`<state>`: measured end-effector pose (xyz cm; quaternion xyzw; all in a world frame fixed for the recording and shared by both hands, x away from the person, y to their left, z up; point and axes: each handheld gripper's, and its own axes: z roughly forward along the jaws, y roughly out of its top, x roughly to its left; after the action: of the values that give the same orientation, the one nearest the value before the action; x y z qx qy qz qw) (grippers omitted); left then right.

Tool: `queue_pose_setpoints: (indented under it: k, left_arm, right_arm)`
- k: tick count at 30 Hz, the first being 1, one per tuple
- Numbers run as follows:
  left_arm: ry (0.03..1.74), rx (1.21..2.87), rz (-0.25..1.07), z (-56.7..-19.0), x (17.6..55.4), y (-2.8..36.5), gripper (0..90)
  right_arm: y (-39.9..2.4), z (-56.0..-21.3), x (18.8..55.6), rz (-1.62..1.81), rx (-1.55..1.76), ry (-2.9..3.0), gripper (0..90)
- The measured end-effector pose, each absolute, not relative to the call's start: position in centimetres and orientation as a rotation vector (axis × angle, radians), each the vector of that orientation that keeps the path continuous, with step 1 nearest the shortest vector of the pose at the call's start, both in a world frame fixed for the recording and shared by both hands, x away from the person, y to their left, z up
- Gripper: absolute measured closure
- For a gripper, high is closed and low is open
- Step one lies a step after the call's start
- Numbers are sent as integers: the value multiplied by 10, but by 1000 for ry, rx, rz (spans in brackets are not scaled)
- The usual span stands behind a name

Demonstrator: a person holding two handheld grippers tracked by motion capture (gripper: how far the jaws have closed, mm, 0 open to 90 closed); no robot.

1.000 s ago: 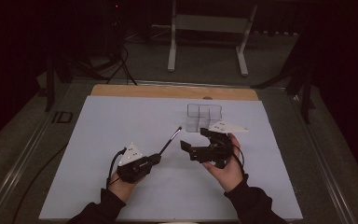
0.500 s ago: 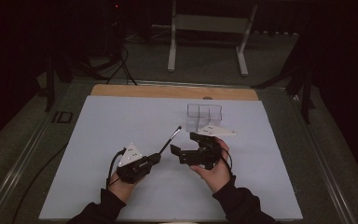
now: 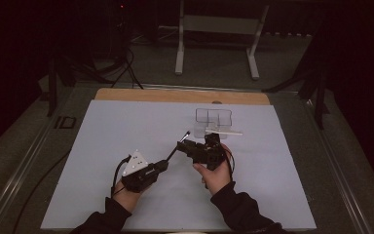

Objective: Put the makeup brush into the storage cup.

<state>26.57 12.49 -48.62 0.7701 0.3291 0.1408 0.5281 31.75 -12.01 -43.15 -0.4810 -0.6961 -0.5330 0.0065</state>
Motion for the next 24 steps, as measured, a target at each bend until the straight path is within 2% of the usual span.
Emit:
queue_pose_setpoints:
  k: [2,6,10,19,20,21,24]
  left_arm:
    - [781,1835,343,-486,265,125,855]
    - [780,1834,333,-486,265,125,855]
    - [773,1833,325,-486,265,125,854]
    - [748,1848,307,-489,266,122,845]
    - [752,1843,303,-490,266,122,832]
    - [761,1847,315,-489,266,121,763]
    - [773,1857,309,-489,265,119,671]
  right_arm:
    - [-120,-432,319,-1678,-1500,-2138,632]
    - [-125,-432,321,-1714,-1505,-2038,733]
    - [-128,-436,326,-1685,-1509,-1942,784]
    - [-132,-440,329,-1659,-1471,-1838,838]
    - [-132,-439,328,-1669,-1451,-1846,843]
    - [-131,-437,327,-1672,-1449,-1877,843]
    - [-129,-433,324,-1696,-1412,-1959,844]
